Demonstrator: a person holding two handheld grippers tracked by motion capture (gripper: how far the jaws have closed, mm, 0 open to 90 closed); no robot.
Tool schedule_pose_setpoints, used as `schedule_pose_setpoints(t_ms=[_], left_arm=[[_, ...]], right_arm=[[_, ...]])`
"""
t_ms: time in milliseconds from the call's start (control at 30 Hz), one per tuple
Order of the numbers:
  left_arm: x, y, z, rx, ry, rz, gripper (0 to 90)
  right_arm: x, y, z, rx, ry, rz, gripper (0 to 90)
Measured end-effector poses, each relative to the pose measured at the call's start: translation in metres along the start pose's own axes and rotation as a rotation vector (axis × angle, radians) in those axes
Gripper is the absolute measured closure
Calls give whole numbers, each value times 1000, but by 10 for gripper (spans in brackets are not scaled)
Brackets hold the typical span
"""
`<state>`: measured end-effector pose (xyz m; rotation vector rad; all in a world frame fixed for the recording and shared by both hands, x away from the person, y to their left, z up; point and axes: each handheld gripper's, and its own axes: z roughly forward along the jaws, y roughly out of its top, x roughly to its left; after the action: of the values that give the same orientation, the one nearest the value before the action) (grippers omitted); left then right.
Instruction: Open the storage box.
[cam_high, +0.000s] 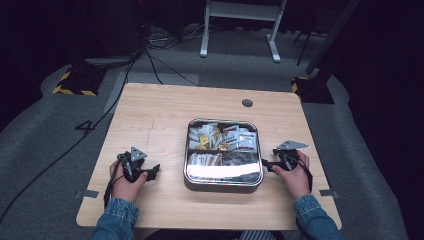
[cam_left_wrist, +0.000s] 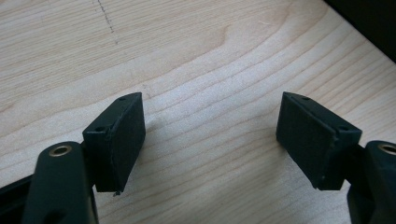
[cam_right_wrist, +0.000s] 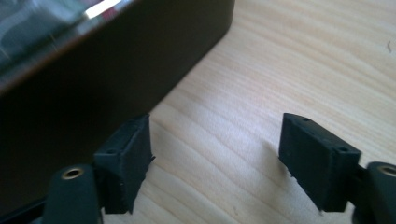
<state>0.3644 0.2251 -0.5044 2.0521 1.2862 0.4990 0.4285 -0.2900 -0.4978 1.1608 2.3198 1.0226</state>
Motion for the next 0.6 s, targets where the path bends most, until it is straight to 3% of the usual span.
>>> schedule_pose_setpoints(t_ms=[133,333,500,533,600], left_arm=[[0,0,0,0,-1,0,243],[1,1,1,0,-9,2,241],[2,3,3,1,-14,7,236],[2,4,4,0,-14,7,235],[3,5,4,5,-15,10,235]], right_arm=[[-2,8,-11,-35,46,43,255],[6,24,-31,-67,80,47,289],[24,48,-40,-89,109,-15,306],[33,61,-42,-88,118,-52,303],[37,66,-42,-90,120,-64,303]])
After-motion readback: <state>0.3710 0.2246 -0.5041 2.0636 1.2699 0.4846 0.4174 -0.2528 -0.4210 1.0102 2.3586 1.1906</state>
